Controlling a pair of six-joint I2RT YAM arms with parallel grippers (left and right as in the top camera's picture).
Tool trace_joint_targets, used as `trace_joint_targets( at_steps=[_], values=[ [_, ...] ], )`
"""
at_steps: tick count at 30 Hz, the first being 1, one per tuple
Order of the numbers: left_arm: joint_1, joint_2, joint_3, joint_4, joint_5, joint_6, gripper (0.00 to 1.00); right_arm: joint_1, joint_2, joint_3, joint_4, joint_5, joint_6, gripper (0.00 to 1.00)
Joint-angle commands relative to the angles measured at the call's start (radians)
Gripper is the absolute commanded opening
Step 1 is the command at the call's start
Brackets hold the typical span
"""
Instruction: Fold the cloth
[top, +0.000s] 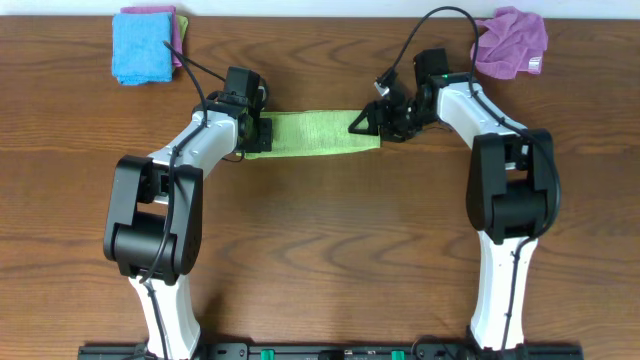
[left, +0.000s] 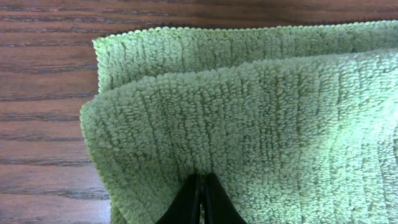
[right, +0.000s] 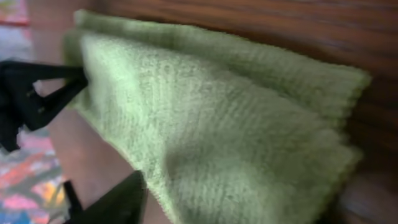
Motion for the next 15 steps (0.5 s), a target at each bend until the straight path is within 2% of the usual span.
trace_joint_targets(
  at_steps=[1, 3, 4, 5, 11, 15],
  values=[
    [0.000, 0.034, -0.003, -0.012, -0.018, 0.017, 0.06, 0.017, 0.087, -0.040, -0.009, 0.139, 0.034, 0.39],
    [-0.002, 0.034, -0.003, -0.012, -0.009, 0.017, 0.06, 0.018, 0.087, -0.039, -0.004, 0.138, 0.063, 0.23],
    [-0.003, 0.035, -0.003, -0.013, 0.001, 0.017, 0.06, 0.018, 0.087, -0.037, 0.000, 0.129, 0.080, 0.08],
    [-0.004, 0.036, -0.003, -0.013, 0.012, 0.016, 0.06, 0.018, 0.087, -0.035, 0.003, 0.113, 0.084, 0.01],
    [-0.005, 0.044, -0.003, -0.045, 0.039, -0.040, 0.06, 0.019, 0.061, 0.029, -0.062, 0.087, 0.092, 0.01],
    [-0.018, 0.043, -0.003, -0.047, 0.084, -0.066, 0.06, 0.032, -0.023, 0.076, -0.104, 0.160, 0.092, 0.01]
  ],
)
